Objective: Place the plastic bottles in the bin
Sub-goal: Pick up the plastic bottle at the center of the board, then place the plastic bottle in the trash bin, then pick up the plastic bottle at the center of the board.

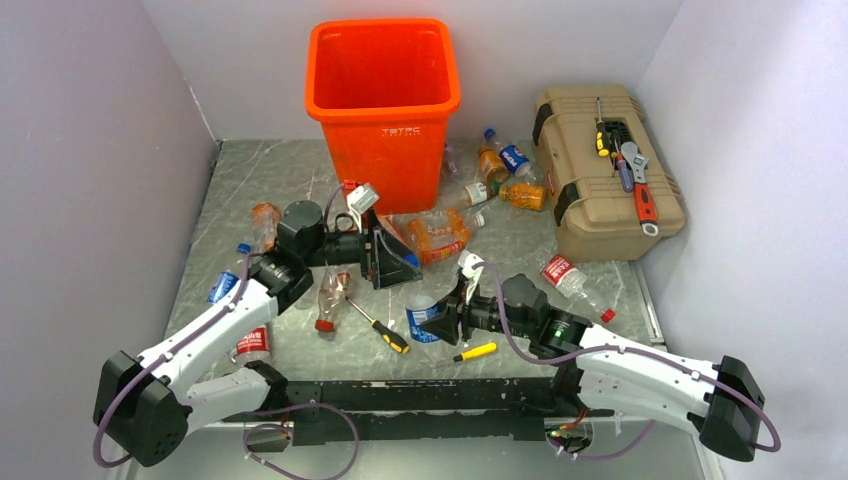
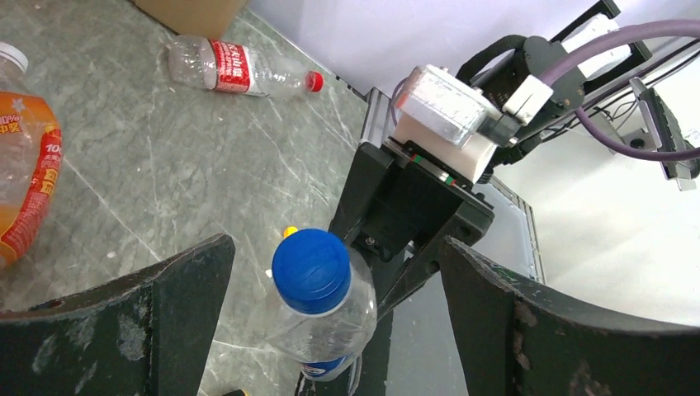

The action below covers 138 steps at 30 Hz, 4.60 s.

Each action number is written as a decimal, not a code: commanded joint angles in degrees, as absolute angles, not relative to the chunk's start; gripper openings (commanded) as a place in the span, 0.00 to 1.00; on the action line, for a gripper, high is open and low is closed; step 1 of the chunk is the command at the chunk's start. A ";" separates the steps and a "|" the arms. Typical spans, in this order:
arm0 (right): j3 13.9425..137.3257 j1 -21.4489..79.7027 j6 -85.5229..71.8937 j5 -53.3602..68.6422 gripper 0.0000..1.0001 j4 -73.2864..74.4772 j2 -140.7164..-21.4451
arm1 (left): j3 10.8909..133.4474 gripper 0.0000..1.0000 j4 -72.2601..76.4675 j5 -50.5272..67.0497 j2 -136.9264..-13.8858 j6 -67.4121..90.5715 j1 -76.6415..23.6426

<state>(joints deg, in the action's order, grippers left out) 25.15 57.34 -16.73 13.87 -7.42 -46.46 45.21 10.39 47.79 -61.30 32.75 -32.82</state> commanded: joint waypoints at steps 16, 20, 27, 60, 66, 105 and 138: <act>30.26 57.58 -17.64 10.29 0.38 -15.44 -45.97 | 45.91 0.72 8.52 49.16 -62.98 29.58 -35.86; 30.86 57.62 -17.84 11.12 0.45 -14.70 -46.55 | 46.01 0.52 9.73 49.69 -63.58 30.51 -35.94; 31.46 57.66 -19.04 11.85 0.89 -12.24 -46.35 | 45.56 0.30 12.19 50.25 -62.47 31.38 -35.94; 25.91 57.57 -21.30 13.55 0.41 -17.37 -43.93 | 48.57 0.90 20.62 33.36 -52.71 39.79 -35.92; 26.28 57.59 -20.83 14.00 0.40 -17.66 -44.65 | 51.57 0.71 23.09 37.79 -57.80 42.61 -35.95; 23.46 57.57 -28.89 -14.96 1.00 3.02 -19.76 | 108.88 0.00 10.75 9.59 -83.21 -0.85 -29.29; 23.38 57.57 -36.11 -33.63 1.00 15.07 -14.49 | 105.54 1.00 15.14 8.66 -88.17 -0.31 -29.34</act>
<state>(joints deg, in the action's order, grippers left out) 21.21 57.47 -32.29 -26.74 13.96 -15.35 112.49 13.21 12.49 -102.48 3.49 -25.61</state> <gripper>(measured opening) 0.997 0.994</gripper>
